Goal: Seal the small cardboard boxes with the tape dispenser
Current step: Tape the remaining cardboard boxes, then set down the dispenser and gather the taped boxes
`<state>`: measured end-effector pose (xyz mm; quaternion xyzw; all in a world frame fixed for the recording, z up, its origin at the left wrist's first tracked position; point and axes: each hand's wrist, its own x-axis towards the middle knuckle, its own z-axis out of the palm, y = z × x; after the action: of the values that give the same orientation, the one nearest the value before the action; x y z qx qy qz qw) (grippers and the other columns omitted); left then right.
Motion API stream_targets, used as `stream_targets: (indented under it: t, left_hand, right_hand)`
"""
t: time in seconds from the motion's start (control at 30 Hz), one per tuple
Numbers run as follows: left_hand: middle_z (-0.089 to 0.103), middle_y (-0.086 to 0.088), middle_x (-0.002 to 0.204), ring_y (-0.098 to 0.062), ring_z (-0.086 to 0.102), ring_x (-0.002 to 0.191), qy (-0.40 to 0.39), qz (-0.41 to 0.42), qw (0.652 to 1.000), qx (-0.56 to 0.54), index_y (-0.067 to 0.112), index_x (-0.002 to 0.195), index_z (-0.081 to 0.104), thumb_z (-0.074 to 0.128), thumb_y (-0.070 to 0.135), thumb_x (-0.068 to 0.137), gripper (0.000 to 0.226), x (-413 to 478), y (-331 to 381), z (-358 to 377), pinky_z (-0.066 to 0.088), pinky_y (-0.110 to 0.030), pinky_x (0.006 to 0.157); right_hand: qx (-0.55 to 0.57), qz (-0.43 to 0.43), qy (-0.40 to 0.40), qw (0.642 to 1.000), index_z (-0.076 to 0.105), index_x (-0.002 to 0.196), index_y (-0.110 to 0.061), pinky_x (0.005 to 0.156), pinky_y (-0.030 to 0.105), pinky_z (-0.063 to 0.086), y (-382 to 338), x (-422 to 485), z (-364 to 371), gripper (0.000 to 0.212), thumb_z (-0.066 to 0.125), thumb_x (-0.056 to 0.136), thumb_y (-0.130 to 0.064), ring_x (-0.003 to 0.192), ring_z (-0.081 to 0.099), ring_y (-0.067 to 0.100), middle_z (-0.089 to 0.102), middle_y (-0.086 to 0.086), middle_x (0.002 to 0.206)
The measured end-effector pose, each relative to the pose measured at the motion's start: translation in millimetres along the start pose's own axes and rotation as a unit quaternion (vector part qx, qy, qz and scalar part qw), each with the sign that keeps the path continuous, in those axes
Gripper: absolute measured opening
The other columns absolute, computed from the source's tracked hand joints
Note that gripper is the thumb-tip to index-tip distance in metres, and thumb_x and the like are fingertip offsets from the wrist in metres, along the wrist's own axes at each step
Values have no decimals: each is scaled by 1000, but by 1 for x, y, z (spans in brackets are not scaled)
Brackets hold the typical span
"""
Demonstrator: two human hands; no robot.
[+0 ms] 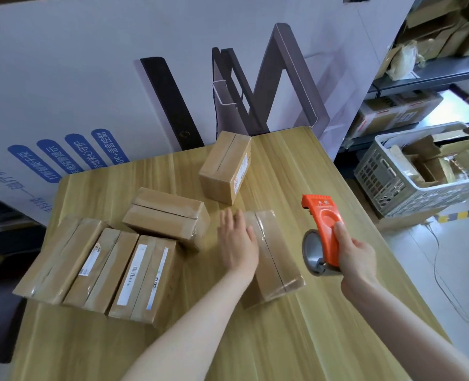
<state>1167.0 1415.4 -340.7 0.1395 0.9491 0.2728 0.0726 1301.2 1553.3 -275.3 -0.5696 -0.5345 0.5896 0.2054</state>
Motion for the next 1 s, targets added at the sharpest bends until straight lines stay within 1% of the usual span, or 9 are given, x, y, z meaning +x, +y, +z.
stream_targets:
  t: [0.17,0.3,0.4,0.47,0.53,0.67,0.77,0.87,1.0]
  left_hand:
    - [41,-9,144,-25,49,123,-10,-43,998,48,17,148,28,35,36,101,51,11,-10,13,44,-36,95]
    - [40,-12,147,-26,41,133,9,-49,990,131,16,148,29,34,38,101,52,33,-21,5,39,-36,102]
    - [26,-16,155,-30,25,142,22,-90,977,190,14,150,26,38,33,100,54,50,-22,-4,30,-42,111]
    - [19,-17,156,-34,22,142,61,-50,972,220,16,147,33,57,18,91,61,56,-14,-8,29,-45,111]
    - [28,-16,151,-34,35,136,97,38,978,180,18,136,48,69,1,73,68,68,1,-7,38,-44,106]
    - [51,-3,137,-24,50,123,100,110,986,72,18,119,64,63,-1,79,44,141,44,-3,46,-37,97]
    - [56,2,131,-18,54,116,56,85,995,14,14,124,62,46,5,93,36,214,76,4,46,-32,94]
    - [52,-4,138,-21,48,125,41,49,997,42,9,130,56,43,14,97,36,273,95,17,40,-31,100]
    - [44,-8,143,-24,32,136,54,-80,990,98,9,131,52,57,59,83,70,311,107,48,33,-38,107]
  right_hand:
    - [1,4,-42,999,61,70,-4,30,18,39,-9,19,14,47,62,91,-46,31,57,14,58,11,56]
    - [4,14,-79,997,64,73,-5,31,19,41,-21,42,27,43,63,91,-44,35,60,14,62,7,53]
    - [-13,8,-92,996,65,71,-7,31,18,40,-31,66,38,41,63,91,-44,36,59,9,63,2,50]
    - [-29,0,-100,995,65,69,-10,39,22,42,-40,84,47,42,63,90,-46,44,59,14,64,6,59]
    - [-37,-9,-109,993,63,65,-10,46,25,41,-50,105,58,44,63,89,-47,49,55,16,61,6,61]
    - [-31,-7,-129,991,66,69,-9,38,19,40,-65,144,80,43,63,88,-47,41,56,7,61,0,54]
    - [-26,-5,-133,991,68,72,-11,38,17,40,-71,169,95,41,63,88,-48,44,57,7,63,-1,56]
    - [-17,-8,-141,990,69,72,-9,50,27,43,-73,185,104,43,62,89,-48,55,57,16,64,4,62]
    - [-13,-1,-148,989,69,68,-10,53,29,41,-67,200,107,43,62,89,-47,52,53,14,59,-5,51]
